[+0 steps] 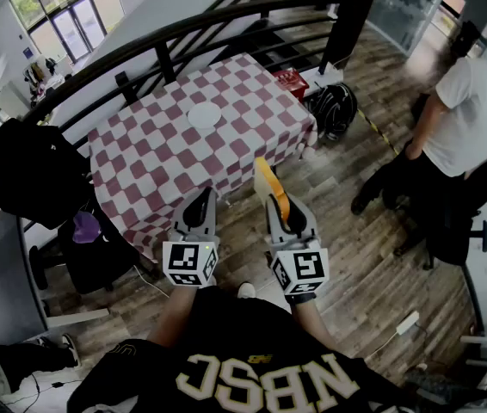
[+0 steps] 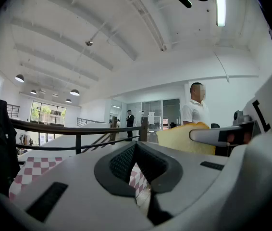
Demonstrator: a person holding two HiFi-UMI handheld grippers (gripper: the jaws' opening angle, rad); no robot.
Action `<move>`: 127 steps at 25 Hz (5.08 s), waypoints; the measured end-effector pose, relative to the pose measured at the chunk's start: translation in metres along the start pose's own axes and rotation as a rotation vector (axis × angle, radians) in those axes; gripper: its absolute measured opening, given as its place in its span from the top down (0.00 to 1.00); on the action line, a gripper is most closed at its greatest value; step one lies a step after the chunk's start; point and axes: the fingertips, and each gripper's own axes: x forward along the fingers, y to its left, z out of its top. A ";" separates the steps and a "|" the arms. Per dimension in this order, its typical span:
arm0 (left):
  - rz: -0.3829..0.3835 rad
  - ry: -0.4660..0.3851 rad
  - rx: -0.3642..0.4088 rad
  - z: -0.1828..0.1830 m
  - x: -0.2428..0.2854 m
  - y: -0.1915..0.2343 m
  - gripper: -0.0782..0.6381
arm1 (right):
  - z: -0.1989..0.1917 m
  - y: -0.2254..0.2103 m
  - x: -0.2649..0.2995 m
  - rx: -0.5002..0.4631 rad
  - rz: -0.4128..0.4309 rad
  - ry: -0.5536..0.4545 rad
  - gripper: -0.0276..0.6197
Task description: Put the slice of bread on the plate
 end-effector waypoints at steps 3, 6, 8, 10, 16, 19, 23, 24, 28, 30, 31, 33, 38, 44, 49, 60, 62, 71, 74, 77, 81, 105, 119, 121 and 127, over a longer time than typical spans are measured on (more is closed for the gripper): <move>-0.012 0.012 0.026 -0.007 0.001 -0.015 0.87 | -0.012 -0.011 -0.005 0.053 -0.021 0.018 0.80; -0.029 0.033 0.046 -0.009 0.006 -0.023 0.87 | -0.017 -0.015 -0.003 0.078 -0.015 0.026 0.80; -0.040 0.036 0.061 -0.006 0.008 -0.028 0.87 | -0.018 -0.015 -0.002 0.090 -0.010 0.026 0.80; -0.049 0.029 0.085 -0.002 0.010 -0.032 0.87 | -0.018 -0.017 0.002 0.099 -0.007 0.022 0.80; -0.038 0.065 0.096 -0.023 0.023 -0.013 0.87 | -0.033 -0.007 0.030 0.112 0.032 0.050 0.80; -0.028 0.085 0.063 -0.040 0.042 0.009 0.87 | -0.046 -0.008 0.050 0.103 0.036 0.087 0.80; -0.003 0.073 0.032 -0.040 0.081 0.052 0.87 | -0.044 -0.019 0.100 0.062 0.016 0.117 0.80; 0.001 0.065 0.027 -0.036 0.091 0.063 0.87 | -0.042 -0.023 0.114 0.052 0.009 0.120 0.80; -0.007 0.034 0.033 -0.022 0.131 0.107 0.87 | -0.041 -0.028 0.178 0.035 -0.014 0.145 0.80; 0.007 0.022 0.020 -0.019 0.149 0.131 0.87 | -0.044 -0.025 0.213 0.024 0.014 0.166 0.80; 0.015 0.019 0.012 -0.020 0.157 0.144 0.87 | -0.045 -0.021 0.230 0.016 0.035 0.171 0.80; 0.026 0.024 0.003 -0.024 0.171 0.170 0.87 | -0.049 -0.010 0.263 0.008 0.072 0.182 0.80; 0.058 0.059 -0.040 -0.044 0.189 0.218 0.87 | -0.064 0.008 0.316 0.024 0.114 0.211 0.80; 0.073 0.143 -0.082 -0.075 0.203 0.248 0.87 | -0.101 0.017 0.353 0.065 0.147 0.302 0.80; 0.128 0.174 -0.127 -0.101 0.224 0.267 0.87 | -0.126 0.013 0.387 0.088 0.205 0.365 0.80; 0.203 0.278 -0.182 -0.140 0.285 0.293 0.87 | -0.176 -0.023 0.470 0.137 0.268 0.510 0.80; 0.218 0.308 -0.189 -0.150 0.290 0.298 0.87 | -0.190 -0.027 0.481 0.157 0.280 0.548 0.80; 0.269 0.413 -0.247 -0.193 0.303 0.307 0.87 | -0.247 -0.024 0.517 0.343 0.386 0.699 0.80; 0.282 0.408 -0.225 -0.196 0.310 0.312 0.87 | -0.264 -0.021 0.530 0.424 0.428 0.743 0.80; 0.289 0.388 -0.203 -0.193 0.315 0.313 0.87 | -0.276 -0.022 0.540 0.417 0.450 0.775 0.80; 0.301 0.394 -0.192 -0.198 0.317 0.314 0.87 | -0.286 -0.028 0.548 0.396 0.454 0.807 0.80; 0.283 0.438 -0.122 -0.200 0.310 0.299 0.87 | -0.331 -0.074 0.568 -0.418 0.330 0.828 0.60; 0.278 0.250 -0.146 -0.135 0.292 0.313 0.87 | -0.232 -0.027 0.512 -0.231 0.297 0.656 0.61; 0.264 0.217 -0.132 -0.121 0.289 0.312 0.87 | -0.211 -0.015 0.506 -0.203 0.292 0.598 0.64; 0.196 0.139 -0.073 -0.080 0.283 0.300 0.87 | -0.155 0.016 0.478 -0.147 0.271 0.460 0.75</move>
